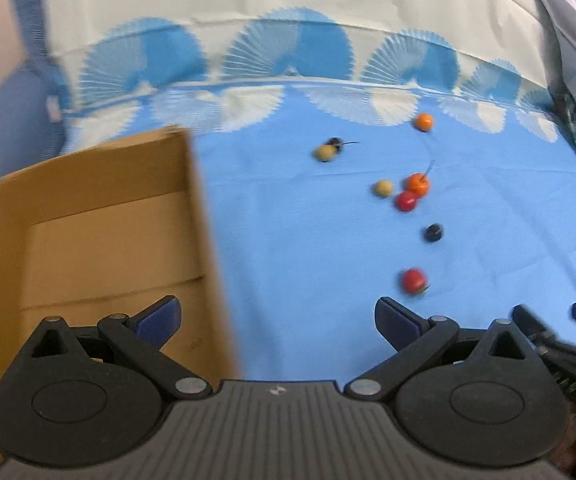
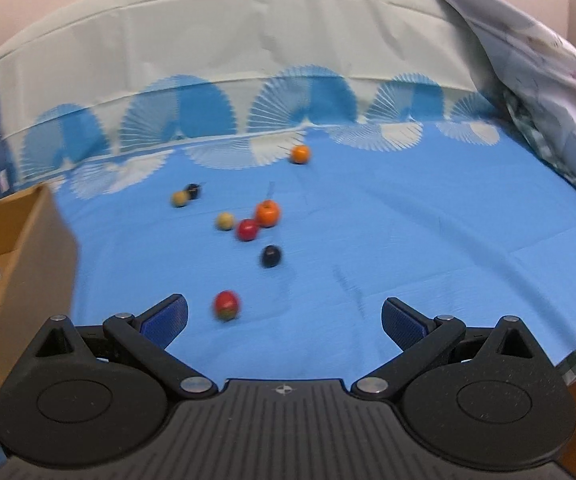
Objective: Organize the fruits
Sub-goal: 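Grasp the dark cherry with the right gripper while the left gripper grasps the yellow fruit, then carry the dark cherry and yellow fruit in both grippers over the box, then open the right gripper over the box while the left gripper releases the yellow fruit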
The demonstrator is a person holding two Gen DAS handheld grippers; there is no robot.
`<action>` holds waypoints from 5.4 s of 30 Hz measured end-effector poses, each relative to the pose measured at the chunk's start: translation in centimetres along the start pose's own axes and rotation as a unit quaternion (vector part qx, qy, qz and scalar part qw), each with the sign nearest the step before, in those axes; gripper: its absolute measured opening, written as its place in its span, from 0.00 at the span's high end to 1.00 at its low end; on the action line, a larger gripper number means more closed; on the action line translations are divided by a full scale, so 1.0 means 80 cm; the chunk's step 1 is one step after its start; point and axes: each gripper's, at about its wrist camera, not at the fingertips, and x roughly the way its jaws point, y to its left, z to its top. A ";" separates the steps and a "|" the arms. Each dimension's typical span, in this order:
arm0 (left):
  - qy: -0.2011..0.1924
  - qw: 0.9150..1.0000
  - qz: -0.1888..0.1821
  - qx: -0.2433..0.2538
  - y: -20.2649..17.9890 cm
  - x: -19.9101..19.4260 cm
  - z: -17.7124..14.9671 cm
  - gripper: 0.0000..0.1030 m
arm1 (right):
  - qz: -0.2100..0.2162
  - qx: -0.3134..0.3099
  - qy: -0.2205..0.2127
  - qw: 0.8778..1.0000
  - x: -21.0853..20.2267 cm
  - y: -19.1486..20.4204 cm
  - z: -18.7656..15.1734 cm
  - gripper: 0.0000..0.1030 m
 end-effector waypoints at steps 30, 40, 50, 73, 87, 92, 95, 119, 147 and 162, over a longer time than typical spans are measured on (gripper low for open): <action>0.061 0.994 -0.034 0.085 -0.126 0.348 0.144 0.00 | -0.005 -0.041 0.005 0.999 0.272 0.010 0.011 0.01; 0.033 0.991 -0.059 0.118 -0.138 0.326 0.143 0.72 | 0.036 -0.072 -0.007 0.997 0.258 0.019 0.013 0.61; 0.005 0.991 -0.068 0.114 -0.126 0.267 0.128 0.72 | 0.034 -0.037 -0.016 0.999 0.247 0.006 0.016 0.72; -0.026 0.998 -0.037 0.044 -0.018 -0.030 0.007 0.72 | 0.129 -0.025 -0.058 0.990 -0.018 0.048 0.029 0.72; -0.047 0.998 0.010 -0.032 0.130 -0.141 -0.111 0.72 | 0.219 -0.135 -0.047 0.965 -0.136 0.182 -0.017 0.72; -0.048 0.997 0.014 -0.054 0.170 -0.156 -0.142 0.72 | 0.233 -0.156 -0.030 0.959 -0.154 0.223 -0.033 0.72; -0.047 0.996 0.013 -0.069 0.191 -0.159 -0.156 0.72 | 0.238 -0.165 -0.019 0.957 -0.157 0.245 -0.037 0.72; -0.014 0.992 0.029 -0.122 0.270 -0.103 -0.161 0.72 | 0.244 -0.229 0.023 0.942 -0.110 0.335 -0.047 0.72; 0.055 0.989 0.055 -0.125 0.294 -0.013 -0.157 0.72 | 0.234 -0.271 0.081 0.930 -0.044 0.371 -0.075 0.72; 0.076 0.988 0.060 -0.122 0.295 0.015 -0.161 0.72 | 0.226 -0.271 0.096 0.931 -0.029 0.374 -0.079 0.72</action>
